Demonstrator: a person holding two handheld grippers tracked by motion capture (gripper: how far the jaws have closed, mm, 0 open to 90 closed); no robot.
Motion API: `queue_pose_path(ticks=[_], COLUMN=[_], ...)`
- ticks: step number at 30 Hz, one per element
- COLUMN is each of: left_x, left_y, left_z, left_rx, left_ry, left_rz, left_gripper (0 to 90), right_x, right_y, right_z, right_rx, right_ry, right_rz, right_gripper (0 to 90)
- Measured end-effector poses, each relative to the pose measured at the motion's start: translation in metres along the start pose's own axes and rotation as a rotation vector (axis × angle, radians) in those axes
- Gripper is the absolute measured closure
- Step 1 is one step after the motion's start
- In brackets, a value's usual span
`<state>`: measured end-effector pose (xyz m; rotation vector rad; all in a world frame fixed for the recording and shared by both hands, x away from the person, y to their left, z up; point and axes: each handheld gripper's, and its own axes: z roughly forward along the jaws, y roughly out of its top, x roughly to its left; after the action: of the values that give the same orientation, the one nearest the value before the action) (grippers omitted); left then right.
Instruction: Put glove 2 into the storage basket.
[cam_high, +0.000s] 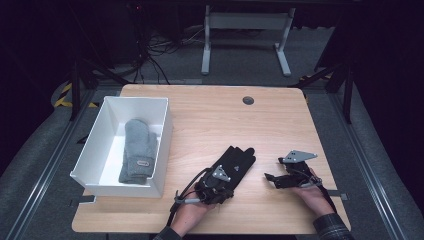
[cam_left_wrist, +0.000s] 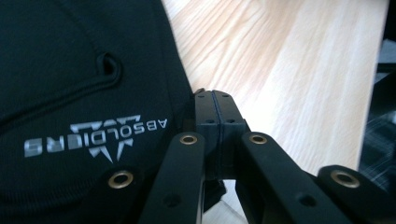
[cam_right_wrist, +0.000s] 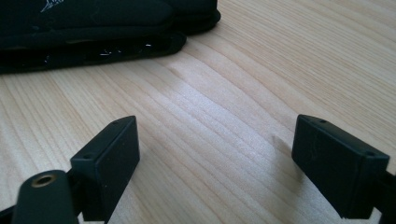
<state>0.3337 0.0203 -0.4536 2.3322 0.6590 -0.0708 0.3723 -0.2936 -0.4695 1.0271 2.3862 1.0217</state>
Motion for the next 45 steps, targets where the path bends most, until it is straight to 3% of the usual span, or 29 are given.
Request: queue_pose_path(ticks=[8,15,22,25,37,45], left_x=[0.014,0.015,0.014,0.015,0.028,0.046], left_y=[-0.012,-0.012,-0.001,0.007,0.041,0.053], left_z=[-0.017,-0.025,-0.039,-0.043,-0.031,-0.010], left_rx=[0.014,-0.001,-0.031,-0.042,-0.013,0.012], left_ry=[0.079,0.061,0.047,0.052,0.103,0.149], left_rz=[-0.005,-0.001,0.026,0.045,0.108,0.137], left_gripper=[90.0,90.0,74.9,60.1,17.3,11.8], right_x=[0.000,0.000,0.001,0.001,0.001,0.001], right_y=[0.000,0.000,0.000,0.000,0.000,0.000], right_z=[0.000,0.000,0.000,0.000,0.000,0.000], right_rx=[0.003,0.002,0.002,0.002,0.002,0.002], right_ry=[-0.003,-0.004,-0.005,-0.006,-0.006,-0.006], right_rz=[0.001,0.001,0.002,0.002,0.002,0.002], right_gripper=[15.0,14.9,14.9,14.9,14.8,14.8])
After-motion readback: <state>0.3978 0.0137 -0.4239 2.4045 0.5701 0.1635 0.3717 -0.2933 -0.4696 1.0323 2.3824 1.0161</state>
